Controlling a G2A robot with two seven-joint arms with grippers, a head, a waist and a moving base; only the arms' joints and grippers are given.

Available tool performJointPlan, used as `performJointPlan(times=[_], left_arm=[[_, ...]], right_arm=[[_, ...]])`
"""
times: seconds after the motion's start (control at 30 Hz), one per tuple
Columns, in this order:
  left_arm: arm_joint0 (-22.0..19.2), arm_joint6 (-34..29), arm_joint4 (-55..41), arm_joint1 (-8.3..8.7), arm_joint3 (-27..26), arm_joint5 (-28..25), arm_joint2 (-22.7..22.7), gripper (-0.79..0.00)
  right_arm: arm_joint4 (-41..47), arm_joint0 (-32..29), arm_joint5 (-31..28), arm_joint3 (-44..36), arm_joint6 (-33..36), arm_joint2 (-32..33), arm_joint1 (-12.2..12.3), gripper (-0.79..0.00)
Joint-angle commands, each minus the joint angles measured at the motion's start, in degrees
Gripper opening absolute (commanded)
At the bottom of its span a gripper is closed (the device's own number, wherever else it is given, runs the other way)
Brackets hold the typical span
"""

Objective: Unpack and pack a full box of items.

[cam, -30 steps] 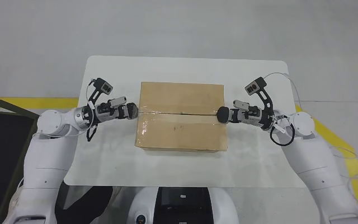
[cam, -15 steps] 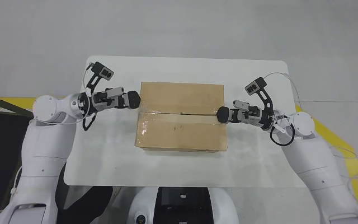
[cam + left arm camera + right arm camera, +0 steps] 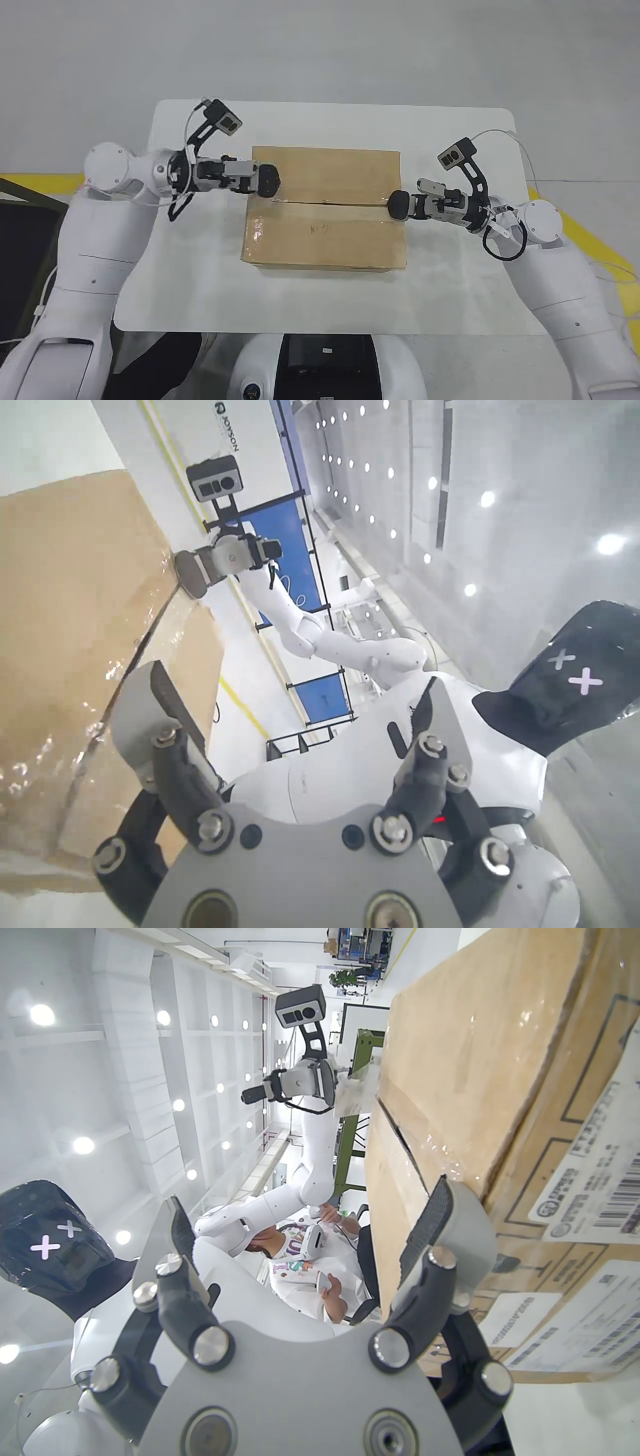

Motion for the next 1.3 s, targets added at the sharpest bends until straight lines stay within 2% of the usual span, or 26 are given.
performJointPlan(times=[0.0,0.23,0.43,0.77,1.27], left_arm=[[-1.46,-0.62,0.9,-0.44,0.23,0.72,2.5,0.0],[-5.38,-0.43,1.07,-1.88,2.06,0.17,7.69,0.0],[-7.17,0.71,-1.05,-2.62,2.37,-2.15,8.73,0.0],[-11.43,-1.04,-5.68,-3.87,4.98,-3.98,12.06,0.0],[-13.64,1.39,-13.14,-4.47,8.04,-6.42,7.62,0.0]], right_arm=[[0.0,0.0,0.0,0.0,0.0,0.0,0.0,0.0],[0.0,0.0,0.0,0.0,0.0,0.0,0.0,0.0],[0.0,0.0,0.0,0.0,0.0,0.0,0.0,0.0],[0.0,0.0,0.0,0.0,0.0,0.0,0.0,0.0],[0.0,0.0,0.0,0.0,0.0,0.0,0.0,0.0]])
